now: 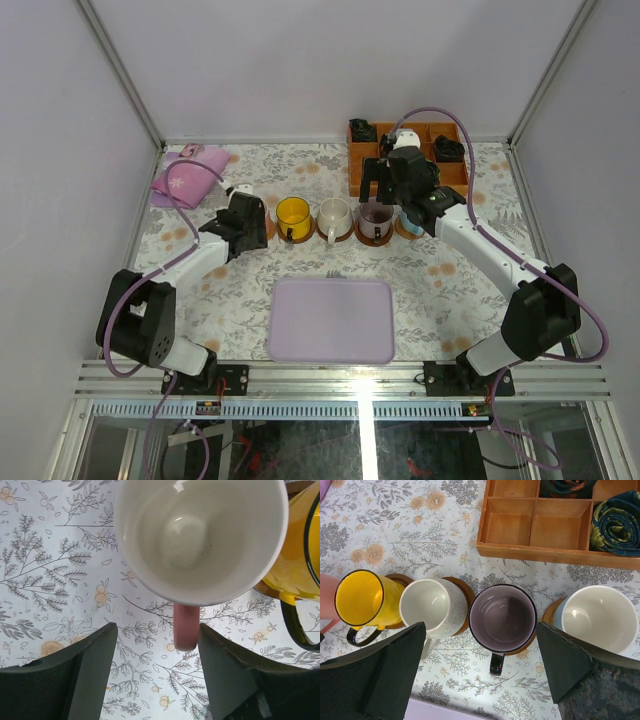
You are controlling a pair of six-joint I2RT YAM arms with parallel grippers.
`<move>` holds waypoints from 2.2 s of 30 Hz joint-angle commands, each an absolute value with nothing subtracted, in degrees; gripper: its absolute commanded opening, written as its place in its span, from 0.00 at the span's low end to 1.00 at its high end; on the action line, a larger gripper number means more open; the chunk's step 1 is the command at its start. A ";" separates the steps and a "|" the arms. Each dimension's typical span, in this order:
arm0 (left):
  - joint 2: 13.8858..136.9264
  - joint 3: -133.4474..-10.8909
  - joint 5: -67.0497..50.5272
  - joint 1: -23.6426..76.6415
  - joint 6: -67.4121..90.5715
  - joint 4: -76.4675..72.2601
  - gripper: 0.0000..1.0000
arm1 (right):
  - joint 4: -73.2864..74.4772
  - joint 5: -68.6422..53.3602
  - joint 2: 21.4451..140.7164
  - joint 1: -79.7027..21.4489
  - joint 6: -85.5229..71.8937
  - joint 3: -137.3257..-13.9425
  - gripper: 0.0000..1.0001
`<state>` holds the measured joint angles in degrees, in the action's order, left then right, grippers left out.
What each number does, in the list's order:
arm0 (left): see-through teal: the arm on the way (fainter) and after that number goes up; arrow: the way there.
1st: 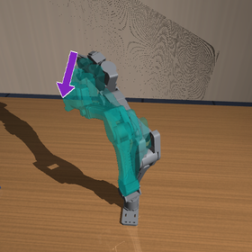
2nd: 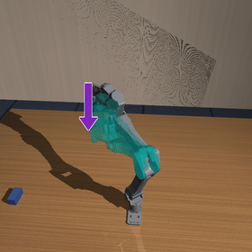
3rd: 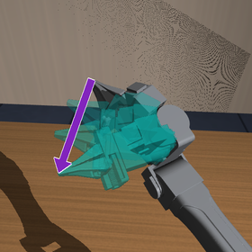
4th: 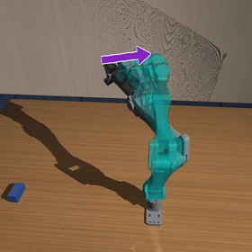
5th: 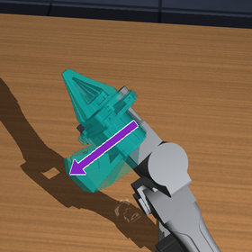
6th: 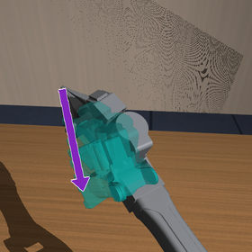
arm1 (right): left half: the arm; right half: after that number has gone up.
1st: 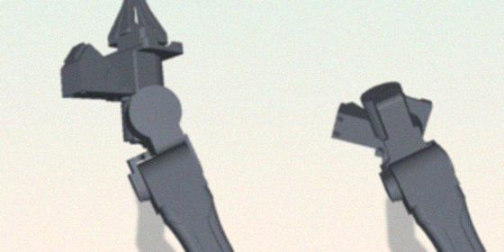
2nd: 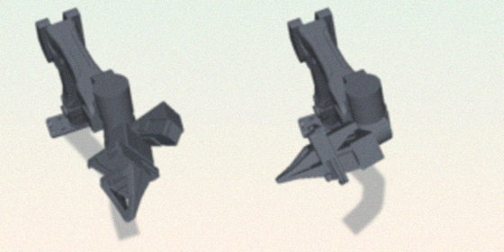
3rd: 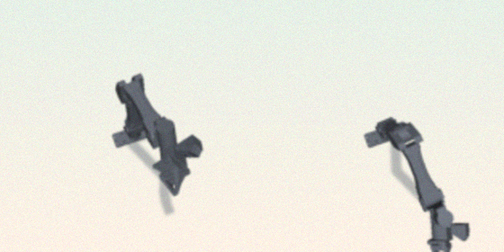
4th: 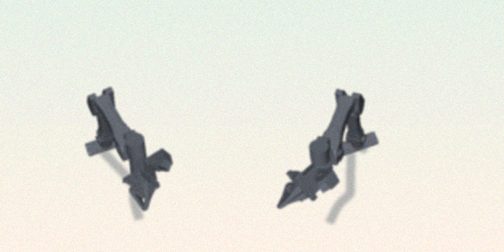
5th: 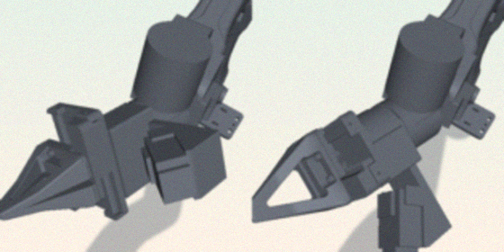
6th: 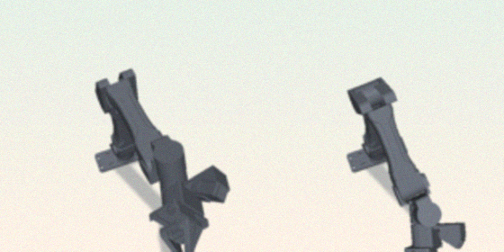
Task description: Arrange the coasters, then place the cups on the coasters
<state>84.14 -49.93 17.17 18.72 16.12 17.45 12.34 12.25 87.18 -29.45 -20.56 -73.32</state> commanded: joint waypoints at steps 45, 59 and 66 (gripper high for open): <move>66.27 -59.80 20.68 10.35 14.07 19.79 1.00 | 10.51 16.09 76.63 -7.82 -27.28 -65.51 0.99; 68.92 -61.10 16.57 -6.53 12.41 24.75 1.00 | 12.06 26.83 62.64 2.97 -29.42 -55.69 0.99; 63.72 -57.94 16.10 -6.56 13.06 21.35 1.00 | 10.84 30.28 59.68 2.98 -27.19 -53.34 0.99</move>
